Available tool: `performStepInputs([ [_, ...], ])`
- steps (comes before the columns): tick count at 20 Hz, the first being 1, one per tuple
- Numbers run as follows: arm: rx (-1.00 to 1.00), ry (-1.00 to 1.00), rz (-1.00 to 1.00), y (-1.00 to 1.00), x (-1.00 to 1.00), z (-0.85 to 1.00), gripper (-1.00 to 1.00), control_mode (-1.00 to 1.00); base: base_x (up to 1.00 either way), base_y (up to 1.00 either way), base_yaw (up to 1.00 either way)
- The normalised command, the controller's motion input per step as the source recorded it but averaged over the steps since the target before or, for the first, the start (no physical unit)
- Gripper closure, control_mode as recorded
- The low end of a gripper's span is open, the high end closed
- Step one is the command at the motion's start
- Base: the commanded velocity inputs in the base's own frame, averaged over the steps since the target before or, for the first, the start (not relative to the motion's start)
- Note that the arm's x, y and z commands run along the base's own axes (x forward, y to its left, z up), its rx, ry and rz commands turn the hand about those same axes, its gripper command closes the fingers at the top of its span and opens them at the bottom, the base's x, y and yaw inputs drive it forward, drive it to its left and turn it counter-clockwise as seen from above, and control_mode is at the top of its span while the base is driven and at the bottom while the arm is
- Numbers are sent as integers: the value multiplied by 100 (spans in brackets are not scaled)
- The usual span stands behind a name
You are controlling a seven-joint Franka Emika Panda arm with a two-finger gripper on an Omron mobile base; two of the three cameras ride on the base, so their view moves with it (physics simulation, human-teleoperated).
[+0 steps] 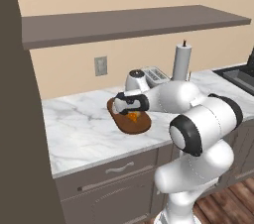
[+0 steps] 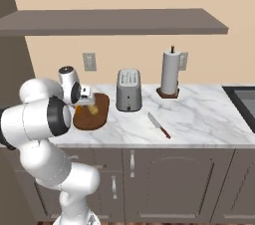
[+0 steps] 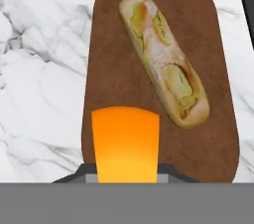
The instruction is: Retrieve the sausage and cheese from the fridge and place them on the cutting board on the counter.
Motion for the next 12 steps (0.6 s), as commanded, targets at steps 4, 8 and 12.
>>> performStepInputs([
  [4,0,0,-4,8,35,-23,100,-100,0,0,0],
  [8,0,0,-5,24,23,-11,100,-100,0,0,0],
  [12,0,0,-4,28,1,-10,100,-100,0,0,0],
])
